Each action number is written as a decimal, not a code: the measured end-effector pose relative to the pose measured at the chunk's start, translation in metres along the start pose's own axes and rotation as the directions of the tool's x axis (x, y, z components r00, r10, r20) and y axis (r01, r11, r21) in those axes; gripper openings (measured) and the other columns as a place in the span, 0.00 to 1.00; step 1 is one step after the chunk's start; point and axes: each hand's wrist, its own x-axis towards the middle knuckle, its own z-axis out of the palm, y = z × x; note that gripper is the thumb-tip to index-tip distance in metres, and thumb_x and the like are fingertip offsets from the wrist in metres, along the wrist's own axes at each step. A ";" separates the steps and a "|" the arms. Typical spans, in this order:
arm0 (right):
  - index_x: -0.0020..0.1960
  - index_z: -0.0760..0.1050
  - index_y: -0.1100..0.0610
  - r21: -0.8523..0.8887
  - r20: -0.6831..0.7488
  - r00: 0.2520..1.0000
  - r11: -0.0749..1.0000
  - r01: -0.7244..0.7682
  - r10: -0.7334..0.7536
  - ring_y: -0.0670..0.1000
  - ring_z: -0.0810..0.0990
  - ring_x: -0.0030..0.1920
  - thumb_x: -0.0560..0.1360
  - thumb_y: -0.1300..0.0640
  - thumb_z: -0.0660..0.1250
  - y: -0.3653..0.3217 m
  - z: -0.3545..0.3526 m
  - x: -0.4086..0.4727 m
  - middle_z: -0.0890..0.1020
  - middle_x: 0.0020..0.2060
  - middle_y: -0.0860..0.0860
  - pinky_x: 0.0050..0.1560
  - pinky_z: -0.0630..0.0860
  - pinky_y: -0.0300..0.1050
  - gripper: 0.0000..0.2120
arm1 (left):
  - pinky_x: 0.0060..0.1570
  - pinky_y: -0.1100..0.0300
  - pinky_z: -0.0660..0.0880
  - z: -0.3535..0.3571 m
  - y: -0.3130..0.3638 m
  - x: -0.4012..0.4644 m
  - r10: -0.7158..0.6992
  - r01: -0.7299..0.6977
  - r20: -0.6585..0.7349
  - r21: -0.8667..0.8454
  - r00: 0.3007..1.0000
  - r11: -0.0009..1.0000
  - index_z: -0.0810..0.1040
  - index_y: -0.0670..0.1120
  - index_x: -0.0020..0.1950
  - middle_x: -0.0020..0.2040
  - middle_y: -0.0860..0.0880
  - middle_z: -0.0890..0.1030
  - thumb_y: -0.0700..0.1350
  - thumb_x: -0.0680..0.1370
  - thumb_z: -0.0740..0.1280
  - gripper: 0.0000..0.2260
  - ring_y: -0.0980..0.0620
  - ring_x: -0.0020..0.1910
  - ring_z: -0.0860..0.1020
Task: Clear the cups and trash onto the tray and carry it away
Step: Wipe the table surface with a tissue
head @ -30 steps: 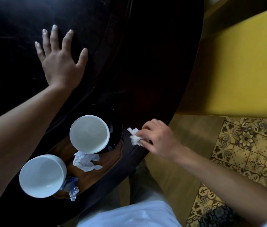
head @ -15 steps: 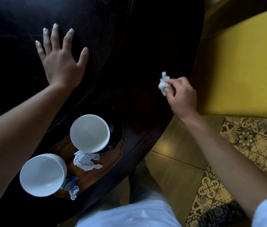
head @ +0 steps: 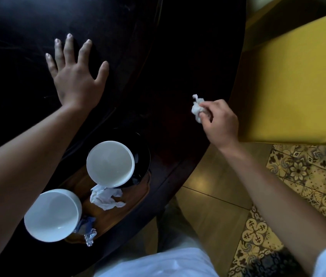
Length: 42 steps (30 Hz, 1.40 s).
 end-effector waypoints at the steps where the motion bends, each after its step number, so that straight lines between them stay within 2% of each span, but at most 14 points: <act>1: 0.62 0.80 0.53 -0.005 0.025 1.000 1.000 0.019 -0.019 0.54 0.80 0.48 0.77 0.55 0.68 -0.003 0.003 -0.007 0.79 0.51 0.52 0.46 0.76 0.45 0.14 | 0.79 0.40 0.42 0.000 -0.001 0.000 0.001 -0.001 0.001 -0.001 1.000 1.000 0.62 0.55 0.81 0.84 0.45 0.54 0.66 0.81 0.54 0.30 0.42 0.83 0.48; 5: 0.60 0.80 0.53 0.028 0.167 0.975 0.989 0.144 -0.146 0.52 0.79 0.49 0.75 0.58 0.69 -0.028 0.016 -0.056 0.78 0.51 0.51 0.46 0.77 0.46 0.13 | 0.79 0.39 0.41 0.000 -0.004 -0.001 0.024 -0.024 0.016 -0.013 1.000 1.000 0.61 0.53 0.81 0.84 0.44 0.53 0.64 0.82 0.54 0.30 0.40 0.83 0.47; 9: 0.58 0.81 0.51 0.092 0.270 0.931 0.969 0.229 -0.246 0.52 0.79 0.49 0.75 0.55 0.67 -0.046 0.019 -0.101 0.78 0.49 0.50 0.45 0.78 0.48 0.12 | 0.79 0.39 0.41 -0.002 -0.006 0.001 0.025 -0.025 0.011 -0.052 1.000 0.998 0.64 0.53 0.80 0.84 0.44 0.54 0.64 0.81 0.56 0.30 0.41 0.83 0.48; 13: 0.57 0.82 0.51 0.086 0.363 0.886 0.957 0.277 -0.289 0.50 0.78 0.49 0.75 0.56 0.69 -0.042 0.011 -0.116 0.78 0.49 0.49 0.44 0.78 0.46 0.11 | 0.79 0.40 0.41 -0.001 -0.009 0.002 0.037 -0.036 0.016 -0.058 0.999 0.998 0.63 0.53 0.80 0.84 0.44 0.54 0.65 0.81 0.57 0.30 0.41 0.83 0.47; 18: 0.50 0.82 0.50 -0.026 0.454 0.850 0.950 0.312 -0.267 0.46 0.75 0.46 0.73 0.51 0.67 -0.029 -0.010 -0.109 0.77 0.45 0.46 0.45 0.77 0.45 0.09 | 0.79 0.40 0.41 -0.002 -0.015 -0.003 0.052 -0.051 0.022 -0.047 0.998 0.998 0.63 0.54 0.80 0.84 0.45 0.53 0.65 0.81 0.56 0.30 0.42 0.83 0.47; 20: 0.49 0.81 0.50 -0.033 0.436 0.874 0.967 0.253 -0.213 0.45 0.74 0.46 0.72 0.51 0.67 -0.020 -0.015 -0.098 0.76 0.45 0.45 0.44 0.76 0.44 0.08 | 0.79 0.40 0.41 -0.003 -0.017 -0.004 0.059 -0.058 0.034 -0.046 0.998 0.997 0.62 0.54 0.80 0.84 0.45 0.52 0.65 0.81 0.57 0.30 0.42 0.83 0.46; 23: 0.53 0.82 0.53 0.067 0.312 0.939 0.989 0.130 -0.145 0.47 0.75 0.48 0.74 0.54 0.70 -0.015 -0.012 -0.078 0.76 0.47 0.47 0.44 0.74 0.42 0.09 | 0.79 0.40 0.40 -0.005 -0.024 -0.005 0.071 -0.067 0.058 -0.067 0.996 0.995 0.63 0.54 0.80 0.84 0.44 0.52 0.63 0.81 0.60 0.30 0.42 0.83 0.46; 25: 0.56 0.82 0.53 0.101 0.259 0.954 0.987 0.126 -0.149 0.48 0.76 0.50 0.76 0.53 0.70 -0.019 -0.005 -0.067 0.78 0.49 0.48 0.45 0.75 0.42 0.10 | 0.79 0.40 0.40 -0.010 -0.031 -0.007 0.093 -0.084 0.079 -0.111 0.993 0.990 0.65 0.52 0.80 0.84 0.44 0.53 0.61 0.80 0.65 0.30 0.41 0.83 0.46; 29: 0.56 0.81 0.50 0.046 0.324 0.912 0.967 0.249 -0.250 0.49 0.76 0.50 0.75 0.54 0.71 -0.028 0.004 -0.078 0.77 0.50 0.48 0.46 0.77 0.44 0.10 | 0.78 0.40 0.40 -0.018 -0.053 -0.016 0.206 -0.190 0.096 -0.156 0.974 0.969 0.67 0.50 0.78 0.83 0.43 0.54 0.60 0.78 0.71 0.32 0.40 0.83 0.47; 33: 0.55 0.81 0.49 0.064 0.444 0.830 0.935 0.348 -0.339 0.48 0.77 0.50 0.74 0.54 0.72 -0.028 -0.001 -0.128 0.77 0.50 0.47 0.46 0.78 0.42 0.10 | 0.78 0.41 0.40 -0.012 -0.066 -0.027 0.273 -0.266 0.086 -0.086 0.958 0.960 0.65 0.50 0.80 0.83 0.42 0.54 0.63 0.77 0.69 0.35 0.40 0.83 0.47; 37: 0.58 0.80 0.49 0.082 0.531 0.775 0.931 0.356 -0.343 0.46 0.77 0.50 0.76 0.52 0.69 -0.023 -0.015 -0.146 0.77 0.51 0.46 0.46 0.78 0.40 0.10 | 0.78 0.40 0.42 -0.012 -0.071 -0.033 0.298 -0.295 0.058 -0.048 0.953 0.954 0.64 0.50 0.80 0.83 0.41 0.56 0.65 0.78 0.66 0.35 0.39 0.82 0.48; 39: 0.59 0.80 0.51 0.096 0.509 0.794 0.939 0.331 -0.332 0.45 0.77 0.51 0.77 0.52 0.68 -0.024 -0.021 -0.141 0.78 0.52 0.46 0.48 0.79 0.41 0.11 | 0.78 0.41 0.44 -0.013 -0.069 -0.037 0.304 -0.303 0.038 -0.044 0.952 0.952 0.66 0.50 0.79 0.82 0.42 0.58 0.67 0.78 0.64 0.35 0.40 0.82 0.51; 42: 0.60 0.79 0.53 0.121 0.332 0.900 0.959 0.257 -0.284 0.46 0.77 0.49 0.77 0.55 0.68 -0.027 -0.020 -0.123 0.78 0.52 0.48 0.47 0.79 0.42 0.12 | 0.78 0.42 0.48 -0.024 -0.078 -0.050 0.213 -0.215 -0.029 -0.151 0.977 0.965 0.71 0.51 0.76 0.82 0.44 0.60 0.67 0.78 0.61 0.31 0.40 0.82 0.53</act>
